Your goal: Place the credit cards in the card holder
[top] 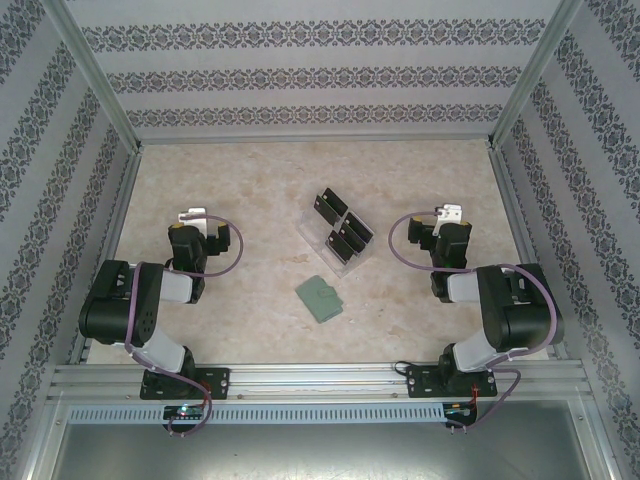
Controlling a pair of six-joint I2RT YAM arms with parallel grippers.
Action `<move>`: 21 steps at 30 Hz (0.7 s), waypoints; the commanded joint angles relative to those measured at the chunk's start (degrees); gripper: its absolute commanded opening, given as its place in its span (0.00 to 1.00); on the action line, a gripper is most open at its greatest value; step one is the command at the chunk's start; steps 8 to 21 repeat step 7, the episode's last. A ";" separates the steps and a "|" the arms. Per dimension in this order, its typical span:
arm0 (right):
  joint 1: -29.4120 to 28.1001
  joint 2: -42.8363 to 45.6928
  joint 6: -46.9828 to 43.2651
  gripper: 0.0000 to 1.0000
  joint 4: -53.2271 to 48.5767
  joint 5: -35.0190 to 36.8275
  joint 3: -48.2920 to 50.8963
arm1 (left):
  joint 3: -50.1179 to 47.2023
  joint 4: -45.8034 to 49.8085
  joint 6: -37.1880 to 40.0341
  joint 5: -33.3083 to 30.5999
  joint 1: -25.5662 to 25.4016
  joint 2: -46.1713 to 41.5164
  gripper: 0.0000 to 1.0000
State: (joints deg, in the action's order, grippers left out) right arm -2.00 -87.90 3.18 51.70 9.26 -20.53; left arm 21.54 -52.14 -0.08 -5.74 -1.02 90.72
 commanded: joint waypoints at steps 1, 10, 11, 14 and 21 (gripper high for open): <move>0.52 0.63 -0.49 0.98 0.69 -2.83 -1.51 | 0.82 -1.21 -1.13 1.17 0.57 0.27 1.00; 0.14 1.13 -1.64 0.98 1.00 -4.21 -1.00 | 0.88 -1.21 -1.17 1.27 0.66 0.28 1.00; 0.14 1.13 -1.64 0.98 1.00 -4.21 -1.00 | 0.88 -1.21 -1.17 1.27 0.66 0.28 1.00; 0.14 1.13 -1.64 0.98 1.00 -4.21 -1.00 | 0.88 -1.21 -1.17 1.27 0.66 0.28 1.00; 0.14 1.13 -1.64 0.98 1.00 -4.21 -1.00 | 0.88 -1.21 -1.17 1.27 0.66 0.28 1.00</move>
